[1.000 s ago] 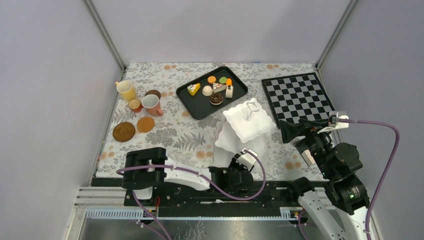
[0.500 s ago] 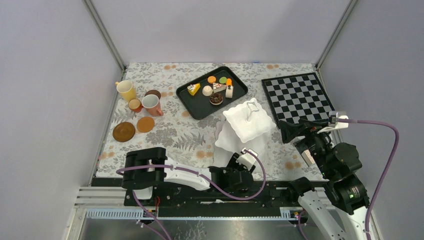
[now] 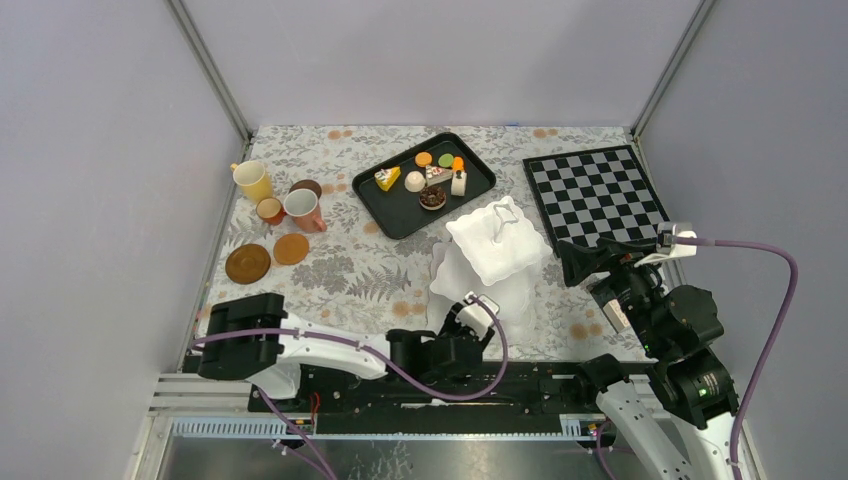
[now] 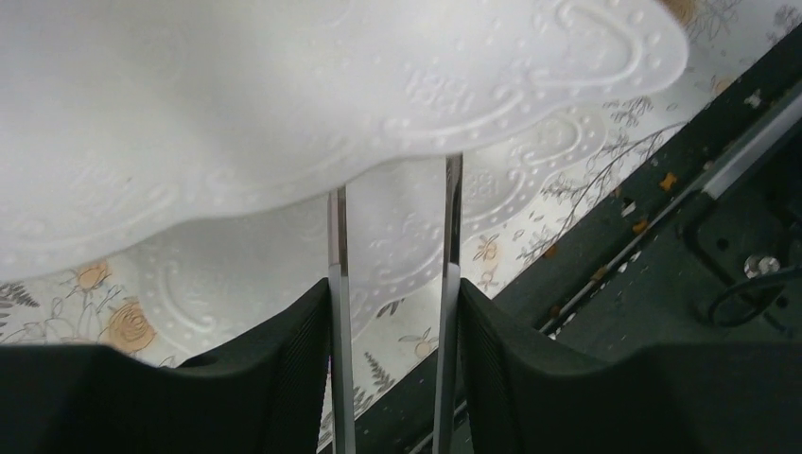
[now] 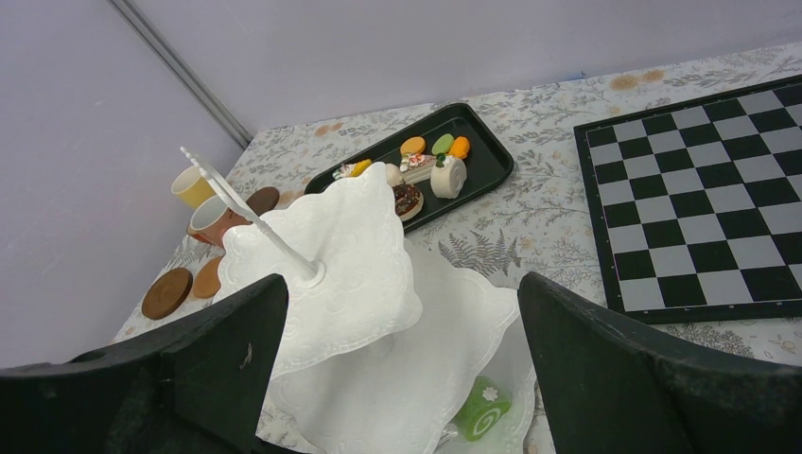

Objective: Serve the afternoon tea

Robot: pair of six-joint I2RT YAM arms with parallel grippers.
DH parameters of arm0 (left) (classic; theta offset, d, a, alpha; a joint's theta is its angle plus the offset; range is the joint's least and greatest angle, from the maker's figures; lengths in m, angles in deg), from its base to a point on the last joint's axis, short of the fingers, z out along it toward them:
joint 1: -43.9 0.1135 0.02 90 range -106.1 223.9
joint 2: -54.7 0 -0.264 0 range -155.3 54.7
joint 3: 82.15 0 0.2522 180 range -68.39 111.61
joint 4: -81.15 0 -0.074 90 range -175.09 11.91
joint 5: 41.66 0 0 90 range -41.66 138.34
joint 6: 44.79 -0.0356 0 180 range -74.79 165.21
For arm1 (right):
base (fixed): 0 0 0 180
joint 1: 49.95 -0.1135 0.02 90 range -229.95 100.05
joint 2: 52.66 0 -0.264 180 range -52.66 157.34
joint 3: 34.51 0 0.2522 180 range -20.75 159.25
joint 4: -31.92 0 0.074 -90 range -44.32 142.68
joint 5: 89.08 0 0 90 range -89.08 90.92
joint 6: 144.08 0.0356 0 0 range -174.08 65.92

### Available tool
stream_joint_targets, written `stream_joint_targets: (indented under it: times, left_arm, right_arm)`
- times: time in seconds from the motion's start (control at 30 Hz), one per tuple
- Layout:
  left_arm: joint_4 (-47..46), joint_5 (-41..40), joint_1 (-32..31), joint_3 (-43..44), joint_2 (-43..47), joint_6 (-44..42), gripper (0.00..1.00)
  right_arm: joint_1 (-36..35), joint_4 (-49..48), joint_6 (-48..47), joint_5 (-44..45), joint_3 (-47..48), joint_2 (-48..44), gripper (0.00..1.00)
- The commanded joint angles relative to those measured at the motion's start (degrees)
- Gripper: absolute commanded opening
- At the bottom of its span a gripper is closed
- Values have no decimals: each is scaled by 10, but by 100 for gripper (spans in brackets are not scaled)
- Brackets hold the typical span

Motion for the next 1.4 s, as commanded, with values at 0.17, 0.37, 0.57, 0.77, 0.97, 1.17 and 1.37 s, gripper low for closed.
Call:
stream_joint_targets:
  times: [0.17,0.37,0.57,0.77,0.97,1.17,1.37]
  left_arm:
    - [-51,74,-2,-104,122,-95,48]
    - [-55,48,-2,-166,203,-103,47]
    - [-16,-34,8,-190,226,-60,45]
    - [38,-61,91,-206,287,4,44]
    - [118,0,244,-213,422,45,44]
    - [131,65,390,-97,408,-24,47]
    - [117,244,578,62,208,-28,46]
  right_arm:
    - [-3,-31,3,-11,-4,-1,98]
    - [-3,-36,3,-16,-9,3,98]
    - [-3,-37,1,-15,-8,4,98]
    - [-3,-37,0,-11,-10,6,98]
    - [-3,-37,-8,-2,-2,15,98]
    - [-3,-28,-13,-4,-3,30,98]
    - [-3,-10,-34,15,9,48,98]
